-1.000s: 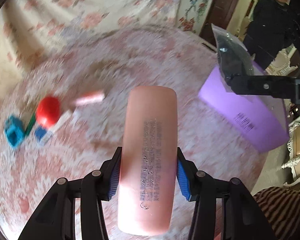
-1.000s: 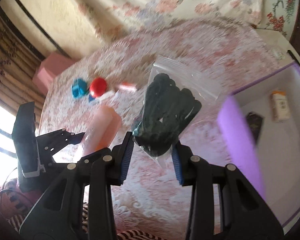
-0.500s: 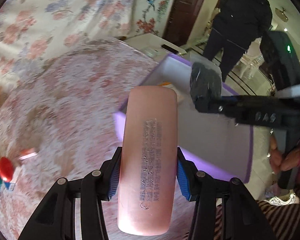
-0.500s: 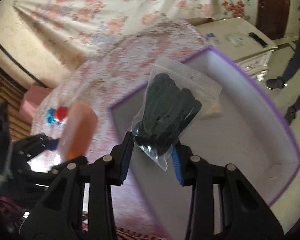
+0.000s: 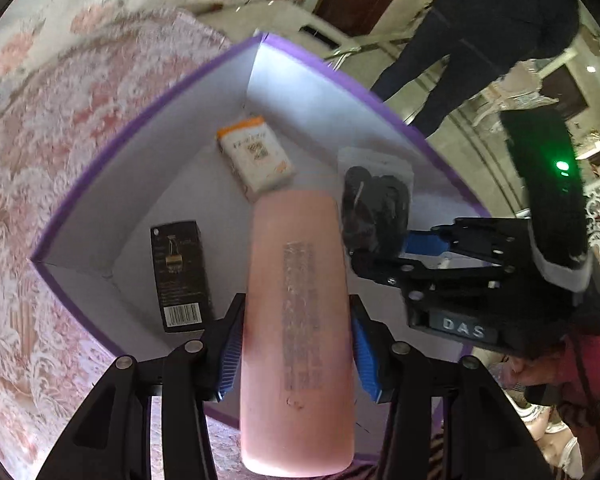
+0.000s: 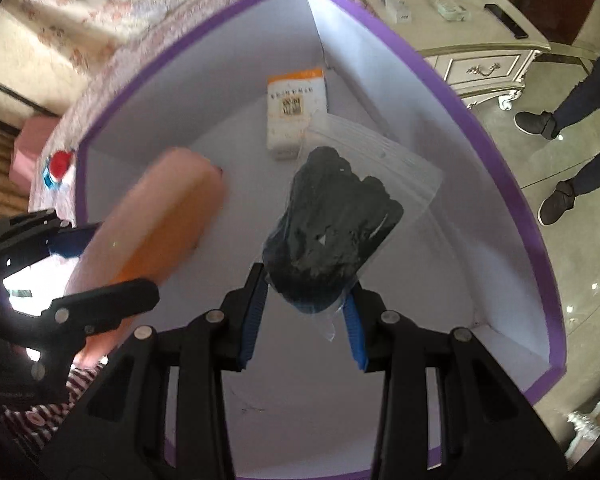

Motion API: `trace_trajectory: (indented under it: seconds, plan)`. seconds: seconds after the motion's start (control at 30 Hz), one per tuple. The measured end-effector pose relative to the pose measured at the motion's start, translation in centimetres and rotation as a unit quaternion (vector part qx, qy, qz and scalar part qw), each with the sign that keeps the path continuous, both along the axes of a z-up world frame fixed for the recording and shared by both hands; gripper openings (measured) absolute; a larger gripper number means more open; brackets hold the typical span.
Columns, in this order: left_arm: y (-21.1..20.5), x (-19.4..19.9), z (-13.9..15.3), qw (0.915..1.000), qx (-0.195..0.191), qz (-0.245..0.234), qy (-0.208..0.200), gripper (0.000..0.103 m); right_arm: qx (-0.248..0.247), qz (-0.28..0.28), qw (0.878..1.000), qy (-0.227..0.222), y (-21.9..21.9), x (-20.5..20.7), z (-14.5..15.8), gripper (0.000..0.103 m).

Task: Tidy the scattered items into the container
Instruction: 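Carry the pink case and glove bag over the purple-rimmed box with both tools, then lower the pink case and glove bag into the box and open both tools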

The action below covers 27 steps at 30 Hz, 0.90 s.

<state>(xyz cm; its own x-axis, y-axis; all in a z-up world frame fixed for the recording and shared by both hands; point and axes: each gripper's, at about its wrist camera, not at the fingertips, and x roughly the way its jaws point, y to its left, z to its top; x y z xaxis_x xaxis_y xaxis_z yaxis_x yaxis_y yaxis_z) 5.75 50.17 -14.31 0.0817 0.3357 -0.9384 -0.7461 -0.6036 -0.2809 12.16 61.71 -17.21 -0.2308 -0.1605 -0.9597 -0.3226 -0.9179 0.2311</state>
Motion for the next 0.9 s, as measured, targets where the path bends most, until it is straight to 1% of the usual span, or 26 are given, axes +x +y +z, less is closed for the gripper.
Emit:
trace_trajectory:
  seconds: [0.13, 0.3, 0.47, 0.57, 0.63, 0.77, 0.9]
  plan:
    - [1.7, -0.4, -0.9, 0.999, -0.031, -0.007, 0.031, 0.048, 0.007, 0.035, 0.999, -0.023, 0.2, -0.7, -0.8, 0.04]
    - [3.6, -1.5, -2.6, 0.9967, -0.065, 0.005, 0.048, 0.048, 0.016, 0.068, 0.996, -0.046, 0.8, -2.1, -1.3, 0.04]
    - [4.2, -2.6, -4.5, 0.9927, -0.1, 0.038, 0.055, 0.048, 0.034, 0.087, 0.994, -0.061, 1.4, -3.6, -1.6, 0.04]
    - [4.5, -3.3, -5.6, 0.9892, -0.121, 0.059, 0.059, 0.048, 0.035, 0.084, 0.993, -0.069, 2.0, -4.0, -2.0, 0.04]
    - [4.6, -3.5, -6.4, 0.9879, -0.13, 0.067, 0.053, 0.048, 0.032, 0.081, 0.993, -0.074, 2.4, -4.3, -2.3, 0.04]
    - [5.0, -3.6, -7.5, 0.9841, -0.151, 0.066, 0.066, 0.048, 0.029, 0.079, 0.993, -0.08, 3.0, -4.8, -2.6, 0.04]
    - [4.6, -4.3, -8.0, 0.9828, -0.156, 0.073, 0.065, 0.048, 0.024, 0.073, 0.994, -0.082, 3.8, -5.3, -2.7, 0.04]
